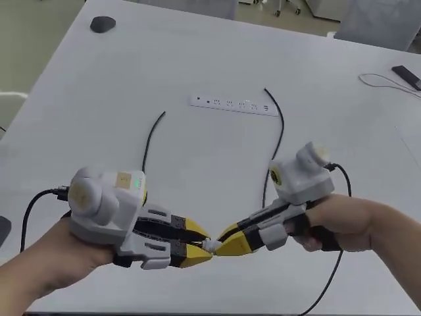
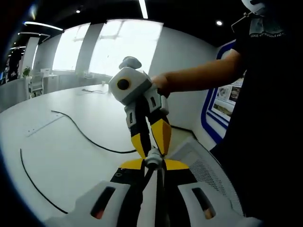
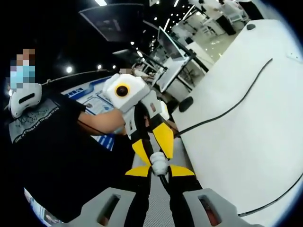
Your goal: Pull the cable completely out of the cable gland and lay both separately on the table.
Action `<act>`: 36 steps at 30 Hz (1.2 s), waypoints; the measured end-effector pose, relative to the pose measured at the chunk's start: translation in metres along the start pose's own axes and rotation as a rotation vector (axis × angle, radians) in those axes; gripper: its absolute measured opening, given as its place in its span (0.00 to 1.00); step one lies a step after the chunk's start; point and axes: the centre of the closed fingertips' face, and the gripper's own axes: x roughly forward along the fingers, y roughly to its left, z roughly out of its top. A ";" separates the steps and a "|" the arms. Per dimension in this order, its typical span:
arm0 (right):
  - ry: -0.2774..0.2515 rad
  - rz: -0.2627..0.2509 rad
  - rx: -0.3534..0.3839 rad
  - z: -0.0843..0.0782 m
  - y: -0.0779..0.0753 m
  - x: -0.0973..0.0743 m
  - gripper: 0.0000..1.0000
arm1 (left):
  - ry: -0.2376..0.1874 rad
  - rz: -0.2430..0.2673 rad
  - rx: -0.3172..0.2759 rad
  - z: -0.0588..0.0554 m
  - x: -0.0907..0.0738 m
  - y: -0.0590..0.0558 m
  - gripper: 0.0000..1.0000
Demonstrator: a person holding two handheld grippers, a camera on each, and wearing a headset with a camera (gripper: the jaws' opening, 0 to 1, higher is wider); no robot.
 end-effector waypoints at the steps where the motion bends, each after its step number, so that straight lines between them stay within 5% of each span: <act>1: 0.002 -0.003 -0.010 0.000 0.000 0.000 0.09 | 0.001 0.001 -0.001 0.000 0.000 0.000 0.15; 4: 0.013 -0.027 -0.054 0.001 -0.001 0.001 0.09 | 0.001 0.006 -0.014 -0.001 -0.001 0.001 0.15; 11: 0.038 -0.142 -0.327 0.003 -0.003 0.004 0.09 | -0.010 0.010 -0.057 -0.004 -0.004 0.003 0.15; 13: 0.026 -0.158 -0.345 0.002 -0.001 0.004 0.09 | -0.015 0.007 -0.065 -0.003 -0.004 0.003 0.15; 27: 0.037 -0.450 -0.797 0.010 -0.004 0.005 0.08 | -0.036 0.012 -0.180 -0.002 -0.007 0.009 0.15; 33: 0.045 -0.475 -0.817 0.010 -0.006 0.006 0.09 | -0.031 0.007 -0.187 -0.003 -0.007 0.008 0.15; 36: 0.029 -0.467 -0.768 0.012 -0.007 0.005 0.09 | -0.033 0.007 -0.184 -0.002 -0.008 0.008 0.15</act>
